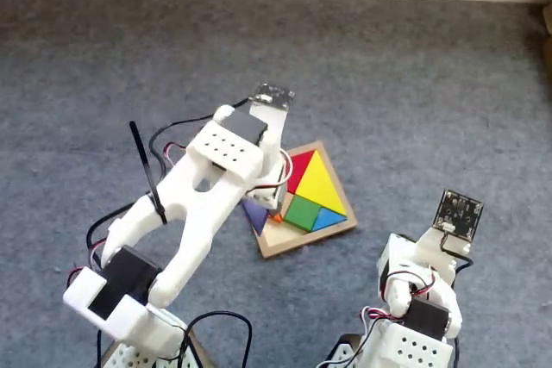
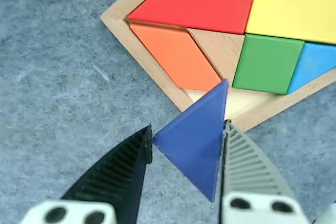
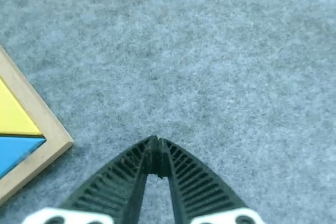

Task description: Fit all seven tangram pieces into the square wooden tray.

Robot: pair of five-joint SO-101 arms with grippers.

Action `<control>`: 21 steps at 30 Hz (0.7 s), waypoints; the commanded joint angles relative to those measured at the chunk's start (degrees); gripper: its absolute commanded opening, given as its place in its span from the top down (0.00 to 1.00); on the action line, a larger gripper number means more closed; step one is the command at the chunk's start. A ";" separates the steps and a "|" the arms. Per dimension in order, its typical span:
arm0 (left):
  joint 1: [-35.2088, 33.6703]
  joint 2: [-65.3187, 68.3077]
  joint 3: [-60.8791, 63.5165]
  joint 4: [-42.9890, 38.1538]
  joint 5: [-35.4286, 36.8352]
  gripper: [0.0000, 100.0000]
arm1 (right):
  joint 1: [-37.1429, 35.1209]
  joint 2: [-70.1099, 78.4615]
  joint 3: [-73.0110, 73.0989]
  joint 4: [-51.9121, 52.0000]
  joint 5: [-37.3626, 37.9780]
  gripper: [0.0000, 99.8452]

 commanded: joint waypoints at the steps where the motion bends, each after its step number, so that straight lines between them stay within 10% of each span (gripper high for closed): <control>1: 1.27 -2.33 0.04 -4.75 2.55 0.85 | 0.75 -0.75 8.22 0.40 0.62 0.99; 15: 7.69 -2.42 6.37 -12.57 56.35 0.85 | 0.75 -0.84 8.22 0.40 0.62 0.99; 21: 10.42 -2.51 13.49 -21.45 62.07 0.85 | 0.75 -0.84 8.22 0.40 0.62 0.99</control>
